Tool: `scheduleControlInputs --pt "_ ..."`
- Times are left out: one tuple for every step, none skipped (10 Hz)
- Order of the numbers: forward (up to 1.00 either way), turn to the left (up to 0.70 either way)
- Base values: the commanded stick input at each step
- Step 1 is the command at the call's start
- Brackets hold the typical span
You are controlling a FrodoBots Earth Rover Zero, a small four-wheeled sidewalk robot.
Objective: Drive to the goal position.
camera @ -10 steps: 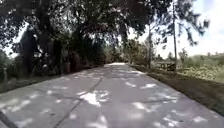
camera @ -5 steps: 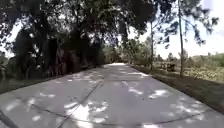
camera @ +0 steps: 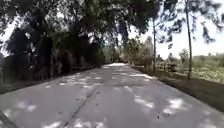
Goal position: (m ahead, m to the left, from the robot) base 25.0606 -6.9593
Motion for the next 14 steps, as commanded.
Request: scheduleControlInputs --pt "0.85 0.00" --pt "0.85 0.00" --pt "0.85 0.00" --pt "0.85 0.00" --pt "0.85 0.00" --pt "0.85 0.00" --pt "0.85 0.00" --pt "0.85 0.00" --pt "0.85 0.00" --pt "0.85 0.00" --pt "0.85 0.00" --pt "0.85 0.00" --pt "0.85 0.00" --pt "0.85 0.00"
